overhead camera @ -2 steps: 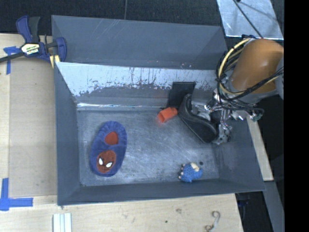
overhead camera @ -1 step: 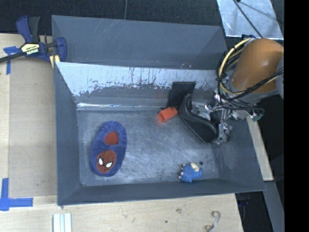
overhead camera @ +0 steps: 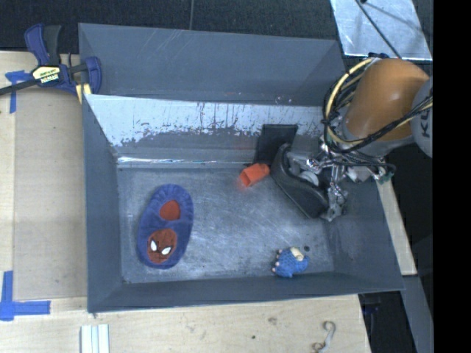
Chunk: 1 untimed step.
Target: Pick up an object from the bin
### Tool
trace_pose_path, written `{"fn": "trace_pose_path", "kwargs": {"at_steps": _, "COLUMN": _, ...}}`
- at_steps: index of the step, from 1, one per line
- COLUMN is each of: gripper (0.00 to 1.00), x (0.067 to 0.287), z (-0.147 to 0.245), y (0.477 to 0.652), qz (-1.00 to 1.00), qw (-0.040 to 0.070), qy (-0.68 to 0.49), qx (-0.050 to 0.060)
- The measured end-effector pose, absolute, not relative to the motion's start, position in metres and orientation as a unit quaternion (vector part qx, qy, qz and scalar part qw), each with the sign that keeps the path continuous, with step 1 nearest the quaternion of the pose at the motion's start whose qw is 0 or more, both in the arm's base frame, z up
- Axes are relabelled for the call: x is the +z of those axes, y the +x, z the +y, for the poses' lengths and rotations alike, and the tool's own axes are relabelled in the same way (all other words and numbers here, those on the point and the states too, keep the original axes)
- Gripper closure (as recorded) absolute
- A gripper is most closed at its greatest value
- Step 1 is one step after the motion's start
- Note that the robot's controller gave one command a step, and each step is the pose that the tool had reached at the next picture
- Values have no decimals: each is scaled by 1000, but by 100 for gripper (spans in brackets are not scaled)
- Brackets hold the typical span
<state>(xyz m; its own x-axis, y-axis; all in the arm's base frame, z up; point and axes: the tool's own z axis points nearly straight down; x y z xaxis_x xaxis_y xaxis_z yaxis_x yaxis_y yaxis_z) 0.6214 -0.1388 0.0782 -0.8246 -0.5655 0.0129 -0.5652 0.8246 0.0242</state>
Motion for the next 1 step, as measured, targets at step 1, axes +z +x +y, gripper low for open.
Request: {"fn": "trace_pose_path", "kwargs": {"at_steps": 1, "gripper": 100, "x": 250, "z": -126, "y": 588, "qz": -950, "qw": -1, "qy": 311, "qx": 1}}
